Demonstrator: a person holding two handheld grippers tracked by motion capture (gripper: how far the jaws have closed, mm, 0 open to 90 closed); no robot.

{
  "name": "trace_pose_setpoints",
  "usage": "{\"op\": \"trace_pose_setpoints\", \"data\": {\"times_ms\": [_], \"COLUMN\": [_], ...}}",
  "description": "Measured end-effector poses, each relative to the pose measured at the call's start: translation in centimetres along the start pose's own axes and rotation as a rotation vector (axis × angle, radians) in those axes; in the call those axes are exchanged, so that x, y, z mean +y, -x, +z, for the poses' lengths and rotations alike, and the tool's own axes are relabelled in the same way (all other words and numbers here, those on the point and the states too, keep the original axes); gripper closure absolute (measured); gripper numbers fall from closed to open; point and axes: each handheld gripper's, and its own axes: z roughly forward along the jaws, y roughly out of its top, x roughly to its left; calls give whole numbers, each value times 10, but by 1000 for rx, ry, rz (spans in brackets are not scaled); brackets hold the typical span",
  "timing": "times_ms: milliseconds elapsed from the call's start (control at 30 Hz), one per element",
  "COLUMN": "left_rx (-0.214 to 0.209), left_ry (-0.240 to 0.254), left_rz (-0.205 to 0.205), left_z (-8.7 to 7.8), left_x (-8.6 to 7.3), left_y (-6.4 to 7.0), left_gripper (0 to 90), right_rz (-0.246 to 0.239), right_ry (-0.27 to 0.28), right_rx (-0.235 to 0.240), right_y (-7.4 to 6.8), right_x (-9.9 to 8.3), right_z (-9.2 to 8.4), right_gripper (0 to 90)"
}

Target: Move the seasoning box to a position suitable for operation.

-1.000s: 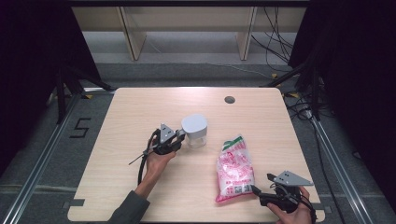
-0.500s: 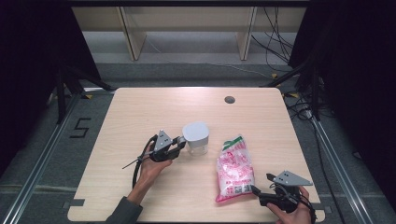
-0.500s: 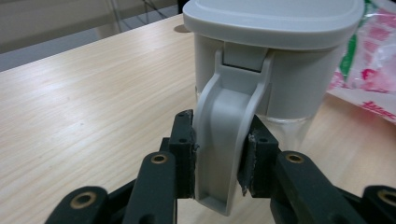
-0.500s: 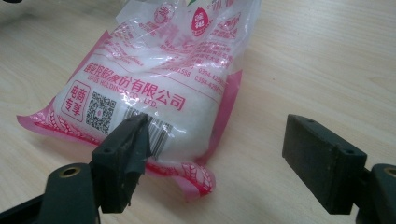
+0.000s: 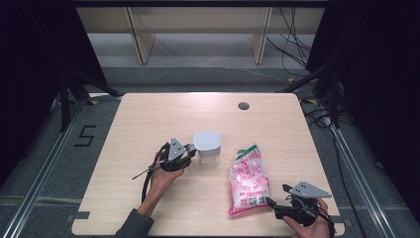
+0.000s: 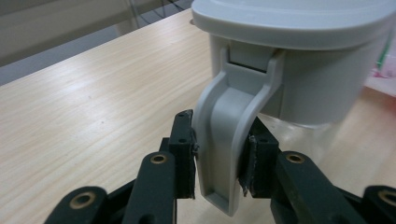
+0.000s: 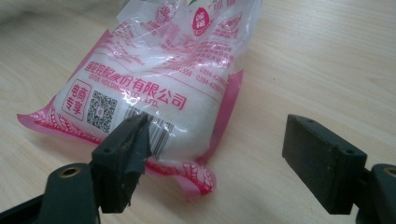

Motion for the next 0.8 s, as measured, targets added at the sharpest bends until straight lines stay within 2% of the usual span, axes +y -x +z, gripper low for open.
{"op": "trace_pose_setpoints", "data": {"times_ms": [33,67,200,300,333,367,400,533,567,800], "left_rx": [0,17,23,1,-9,-24,-24,-46,-53,-83], "left_ry": [0,1,5,14,20,26,26,37,40,55], "left_rz": [0,-25,-21,-19,-34,-31,-31,-18,-23,-19], "left_z": [0,4,8,8,8,6,6,7,7,7], "left_x": [0,1,3,2,1,0,0,-1,-1,-2], "left_y": [0,-1,-1,-4,-4,-3,-3,-1,0,3], "left_gripper": [705,712,721,721,720,719,717,718,718,716], "right_rz": [0,-4,0,-13,-13,-6,-10,-11,25,18], "right_ry": [1,2,1,-3,2,0,-3,-5,-9,-7], "right_rx": [0,2,1,1,-12,-18,-1,6,-2,1], "right_y": [0,0,0,1,1,0,0,1,-3,-3], "right_x": [0,0,0,0,-1,-1,-1,0,0,0], "right_z": [0,0,0,-1,1,1,-1,0,0,0], "right_gripper": [241,242,241,242,241,241,241,241,241,241]}}
